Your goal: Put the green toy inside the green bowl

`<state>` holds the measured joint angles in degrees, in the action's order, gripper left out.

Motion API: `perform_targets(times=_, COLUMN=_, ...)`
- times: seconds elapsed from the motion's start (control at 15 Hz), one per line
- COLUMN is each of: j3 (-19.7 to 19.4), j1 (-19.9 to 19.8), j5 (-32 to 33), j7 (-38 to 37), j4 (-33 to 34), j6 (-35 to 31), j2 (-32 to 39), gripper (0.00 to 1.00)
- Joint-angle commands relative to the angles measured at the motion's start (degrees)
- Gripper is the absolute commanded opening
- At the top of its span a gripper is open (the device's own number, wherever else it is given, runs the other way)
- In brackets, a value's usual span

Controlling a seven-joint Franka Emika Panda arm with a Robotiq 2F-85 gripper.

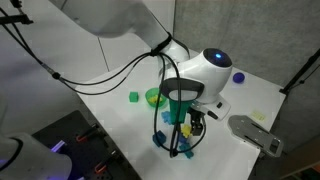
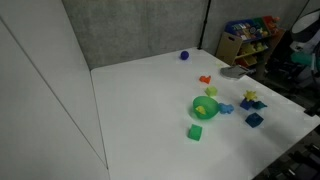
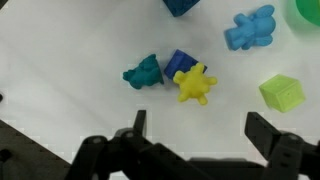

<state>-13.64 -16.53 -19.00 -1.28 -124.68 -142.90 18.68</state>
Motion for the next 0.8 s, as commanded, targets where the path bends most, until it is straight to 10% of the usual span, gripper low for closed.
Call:
perform_targets(times=0.0, j3=0.3, j1=-1.5, j5=-2.7, j7=-4.5, j4=2.2, j6=-2.3, j2=2.5, gripper=1.0)
perform_targets(times=0.73, j3=-0.9, j1=-4.2, j5=-8.0, j7=-19.6, j4=7.8, j6=-5.5, j2=15.5, gripper=1.0)
